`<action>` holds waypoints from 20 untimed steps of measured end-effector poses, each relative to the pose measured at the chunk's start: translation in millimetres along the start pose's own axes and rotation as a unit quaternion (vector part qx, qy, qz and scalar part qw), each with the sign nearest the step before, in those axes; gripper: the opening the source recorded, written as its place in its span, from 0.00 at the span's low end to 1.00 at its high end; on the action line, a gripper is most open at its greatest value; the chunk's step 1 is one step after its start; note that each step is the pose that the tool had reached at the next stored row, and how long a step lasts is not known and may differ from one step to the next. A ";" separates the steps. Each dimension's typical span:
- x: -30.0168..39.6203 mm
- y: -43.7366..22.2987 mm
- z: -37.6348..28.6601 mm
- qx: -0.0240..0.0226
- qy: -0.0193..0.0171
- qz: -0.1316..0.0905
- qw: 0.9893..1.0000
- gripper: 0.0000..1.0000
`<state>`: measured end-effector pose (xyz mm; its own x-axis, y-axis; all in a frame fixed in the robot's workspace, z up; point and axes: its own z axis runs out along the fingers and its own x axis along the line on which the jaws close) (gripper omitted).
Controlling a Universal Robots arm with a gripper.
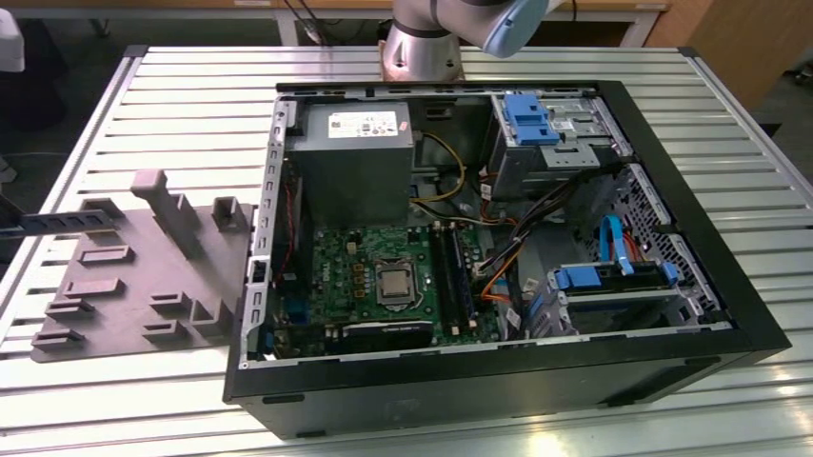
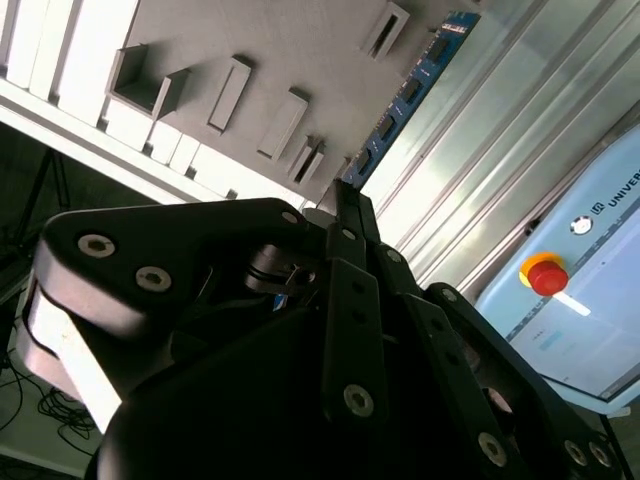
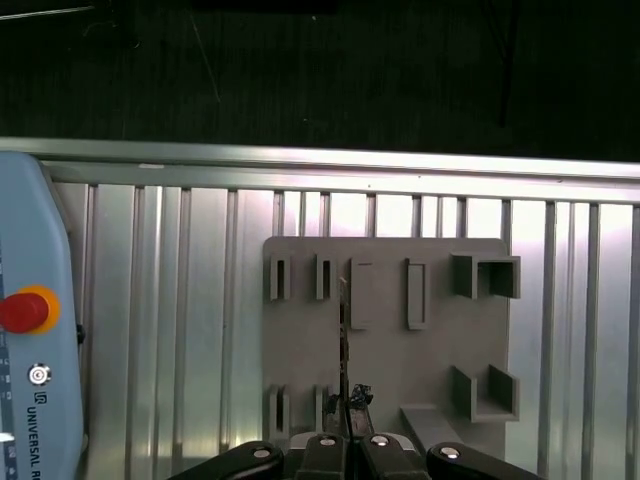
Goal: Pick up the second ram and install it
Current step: 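Pick up the second ram and move it above second insertion slot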
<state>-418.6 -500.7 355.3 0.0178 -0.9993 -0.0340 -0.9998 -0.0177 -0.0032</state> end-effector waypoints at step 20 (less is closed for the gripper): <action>-0.3 0.0 -9.1 0.001 0.000 0.000 1.000 0.11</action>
<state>-418.6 -500.7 364.4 0.0178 -0.9993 -0.0340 -0.9998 -0.0177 -0.0043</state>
